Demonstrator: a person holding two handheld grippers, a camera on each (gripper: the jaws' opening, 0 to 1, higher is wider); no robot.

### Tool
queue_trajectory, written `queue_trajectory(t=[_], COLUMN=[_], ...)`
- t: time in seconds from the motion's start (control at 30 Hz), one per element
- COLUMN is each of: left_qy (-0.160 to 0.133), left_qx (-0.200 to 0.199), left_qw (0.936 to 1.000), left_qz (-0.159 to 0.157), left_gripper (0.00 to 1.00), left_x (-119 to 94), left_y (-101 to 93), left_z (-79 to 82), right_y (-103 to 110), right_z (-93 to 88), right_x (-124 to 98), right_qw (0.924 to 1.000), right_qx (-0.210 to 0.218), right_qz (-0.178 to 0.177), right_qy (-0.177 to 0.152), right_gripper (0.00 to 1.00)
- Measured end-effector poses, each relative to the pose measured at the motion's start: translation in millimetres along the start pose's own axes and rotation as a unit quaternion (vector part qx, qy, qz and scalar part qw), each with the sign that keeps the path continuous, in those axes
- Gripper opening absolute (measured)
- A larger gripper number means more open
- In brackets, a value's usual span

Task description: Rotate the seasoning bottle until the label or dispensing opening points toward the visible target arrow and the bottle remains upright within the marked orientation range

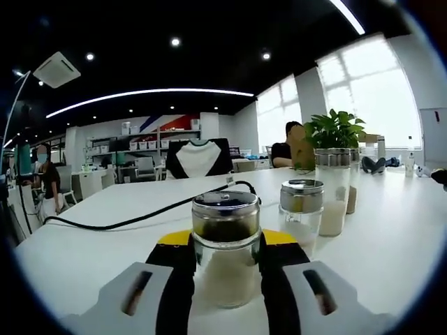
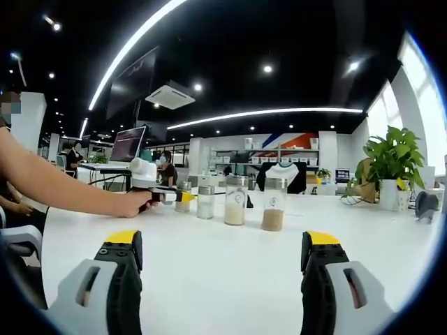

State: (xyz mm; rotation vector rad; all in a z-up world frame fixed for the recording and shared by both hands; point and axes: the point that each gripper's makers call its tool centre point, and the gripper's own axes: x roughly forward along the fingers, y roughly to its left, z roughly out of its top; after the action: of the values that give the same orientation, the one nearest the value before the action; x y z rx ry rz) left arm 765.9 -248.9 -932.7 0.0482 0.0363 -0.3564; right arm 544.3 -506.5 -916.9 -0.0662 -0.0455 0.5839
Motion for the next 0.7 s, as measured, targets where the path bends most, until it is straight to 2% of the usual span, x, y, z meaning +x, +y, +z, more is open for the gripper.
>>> queue_trajectory(t=[0.1, 0.3, 0.4, 0.57, 0.7], left_qy=[-0.018, -0.027, -0.04, -0.027, -0.014], left_qx=[-0.008, -0.023, -0.029, -0.043, -0.035], left_qw=[0.9998, 0.9994, 0.9987, 0.9986, 0.999], left_qz=[-0.004, -0.002, -0.007, -0.011, -0.024], left_gripper=[0.36, 0.36, 0.36, 0.36, 0.36], left_x=[-3, -11, -17, -25, -33], left_y=[-0.5, -3.3, -7.9, -15.0, -27.7], left_z=[6.8, 8.9, 13.6, 8.6, 4.5], right_y=[1, 1, 1, 0, 0], right_z=[-0.1, 0.0, 0.1, -0.2, -0.2], right_x=[0, 0, 0, 0, 1], right_qw=[1.0, 1.0, 1.0, 1.0, 1.0], right_qx=[0.0, 0.0, 0.0, 0.0, 0.0], right_qz=[0.0, 0.0, 0.001, 0.001, 0.002], right_qy=[0.001, 0.0, 0.0, 0.001, 0.001], right_gripper=[0.96, 0.96, 0.96, 0.96, 0.96])
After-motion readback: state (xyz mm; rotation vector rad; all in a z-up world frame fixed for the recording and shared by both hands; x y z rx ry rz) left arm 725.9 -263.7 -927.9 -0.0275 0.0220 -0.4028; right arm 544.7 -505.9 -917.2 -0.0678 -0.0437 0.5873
